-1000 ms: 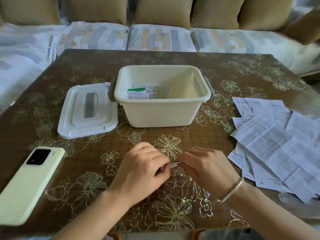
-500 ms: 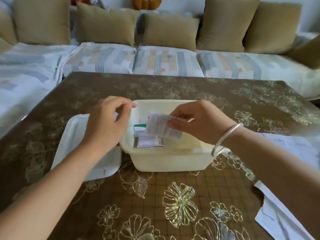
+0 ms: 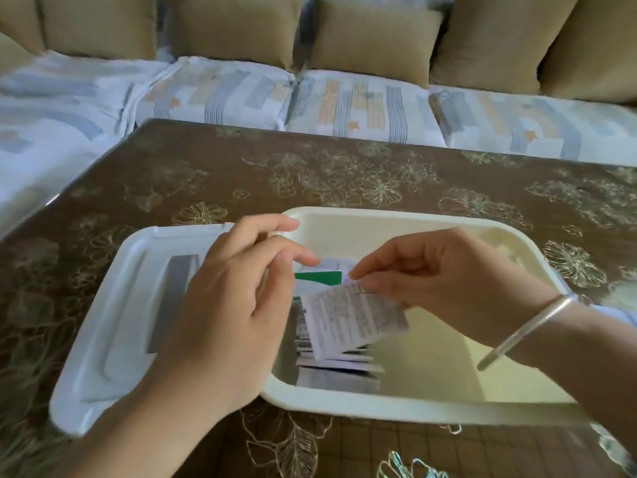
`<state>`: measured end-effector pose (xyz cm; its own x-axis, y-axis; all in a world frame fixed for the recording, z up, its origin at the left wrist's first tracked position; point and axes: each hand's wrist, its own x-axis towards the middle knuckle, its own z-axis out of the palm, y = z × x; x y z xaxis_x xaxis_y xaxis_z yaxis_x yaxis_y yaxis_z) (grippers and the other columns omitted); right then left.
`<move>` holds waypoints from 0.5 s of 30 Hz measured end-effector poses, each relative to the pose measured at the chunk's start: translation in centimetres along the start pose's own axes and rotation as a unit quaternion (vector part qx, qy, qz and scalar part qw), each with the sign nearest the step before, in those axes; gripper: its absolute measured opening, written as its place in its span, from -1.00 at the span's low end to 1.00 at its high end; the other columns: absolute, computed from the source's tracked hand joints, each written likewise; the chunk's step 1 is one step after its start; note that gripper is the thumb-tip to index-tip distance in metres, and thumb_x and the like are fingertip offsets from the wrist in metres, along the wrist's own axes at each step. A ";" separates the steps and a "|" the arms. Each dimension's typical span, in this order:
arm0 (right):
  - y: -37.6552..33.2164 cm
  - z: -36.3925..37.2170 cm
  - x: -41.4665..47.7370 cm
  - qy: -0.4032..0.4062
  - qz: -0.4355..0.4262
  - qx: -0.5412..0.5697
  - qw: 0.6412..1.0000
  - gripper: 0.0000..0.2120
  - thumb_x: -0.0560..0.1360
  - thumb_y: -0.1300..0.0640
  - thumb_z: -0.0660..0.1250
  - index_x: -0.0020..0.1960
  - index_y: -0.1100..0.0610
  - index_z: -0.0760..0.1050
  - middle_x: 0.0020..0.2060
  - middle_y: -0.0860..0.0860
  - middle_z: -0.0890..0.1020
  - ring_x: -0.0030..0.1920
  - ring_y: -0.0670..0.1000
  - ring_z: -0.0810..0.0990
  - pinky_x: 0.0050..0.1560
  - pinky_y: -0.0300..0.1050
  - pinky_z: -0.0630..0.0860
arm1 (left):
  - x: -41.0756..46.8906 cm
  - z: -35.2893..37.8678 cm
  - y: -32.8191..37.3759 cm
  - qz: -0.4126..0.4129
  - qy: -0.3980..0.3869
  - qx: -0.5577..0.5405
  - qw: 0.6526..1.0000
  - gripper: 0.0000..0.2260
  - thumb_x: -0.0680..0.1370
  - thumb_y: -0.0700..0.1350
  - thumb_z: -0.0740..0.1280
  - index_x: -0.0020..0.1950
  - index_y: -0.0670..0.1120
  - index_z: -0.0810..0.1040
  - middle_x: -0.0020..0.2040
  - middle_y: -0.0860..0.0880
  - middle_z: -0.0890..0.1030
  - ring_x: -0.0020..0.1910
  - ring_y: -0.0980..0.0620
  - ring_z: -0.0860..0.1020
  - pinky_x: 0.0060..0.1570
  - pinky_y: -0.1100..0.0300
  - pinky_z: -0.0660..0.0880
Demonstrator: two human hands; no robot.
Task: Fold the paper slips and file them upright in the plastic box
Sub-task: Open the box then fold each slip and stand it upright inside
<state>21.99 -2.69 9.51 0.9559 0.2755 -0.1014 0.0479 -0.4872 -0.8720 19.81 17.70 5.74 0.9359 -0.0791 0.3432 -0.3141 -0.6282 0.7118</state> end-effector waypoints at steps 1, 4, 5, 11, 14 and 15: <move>-0.1 0.1 0.0 -0.008 0.005 0.014 1.000 -0.91 0.43 0.15 0.44 -0.21 0.00 0.68 -0.26 -0.13 0.71 -0.17 -0.07 0.68 -0.09 -0.25 0.61 | 0.0 -0.1 0.0 0.000 0.000 -0.001 1.000 -0.64 0.58 0.07 0.02 0.00 0.12 0.63 0.24 0.33 0.42 0.09 0.18 0.50 -0.09 0.41 0.31; 0.0 0.3 0.1 -0.060 0.004 -0.002 0.998 -0.92 0.42 0.16 0.44 -0.21 0.00 0.68 -0.26 -0.12 0.71 -0.18 -0.10 0.69 -0.09 -0.20 0.63 | -0.2 -0.2 0.1 0.003 0.000 -0.008 1.000 -0.65 0.58 0.05 0.04 -0.02 0.11 0.63 0.23 0.32 0.44 -0.15 0.28 0.47 -0.21 0.46 0.32; 0.1 0.4 0.0 -0.084 0.000 -0.021 0.996 -0.93 0.41 0.16 0.45 -0.20 0.01 0.68 -0.26 -0.11 0.71 -0.19 -0.10 0.69 -0.10 -0.18 0.64 | -0.2 -0.2 0.1 0.004 0.000 -0.009 1.000 -0.66 0.58 0.05 0.04 -0.02 0.12 0.63 0.23 0.32 0.45 -0.20 0.29 0.45 -0.22 0.46 0.32; -0.1 0.9 -0.4 -0.184 -0.010 -0.174 0.967 -0.88 0.36 0.06 0.53 -0.16 -0.07 0.61 -0.34 -0.16 0.66 -0.35 -0.25 0.59 -0.28 -0.42 0.47 | -0.2 -0.1 0.2 0.003 0.001 -0.015 1.000 -0.66 0.58 0.04 0.05 -0.04 0.12 0.63 0.22 0.31 0.46 -0.26 0.35 0.44 -0.31 0.42 0.30; -0.8 1.3 -0.3 -0.211 -0.030 -0.280 0.936 -0.86 0.38 -0.02 0.50 -0.22 -0.12 0.53 -0.34 -0.18 0.63 -0.28 -0.26 0.59 -0.28 -0.45 0.41 | -0.3 -0.2 0.2 0.000 0.000 -0.012 1.000 -0.65 0.58 0.04 0.04 -0.04 0.12 0.64 0.22 0.32 0.46 -0.26 0.36 0.43 -0.30 0.41 0.28; -1.0 1.5 -0.3 -0.207 -0.042 -0.316 0.925 -0.85 0.39 -0.05 0.48 -0.24 -0.13 0.50 -0.35 -0.20 0.60 -0.29 -0.26 0.57 -0.29 -0.45 0.38 | -0.3 -0.2 0.2 0.000 0.000 -0.010 1.000 -0.65 0.58 0.04 0.04 -0.05 0.12 0.63 0.23 0.32 0.45 -0.26 0.35 0.43 -0.29 0.40 0.27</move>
<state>21.21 -1.01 9.70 0.7550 0.5640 -0.3344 0.4018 -0.8010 -0.4438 19.45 17.70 5.93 0.9361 -0.0798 0.3426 -0.3171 -0.6130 0.7237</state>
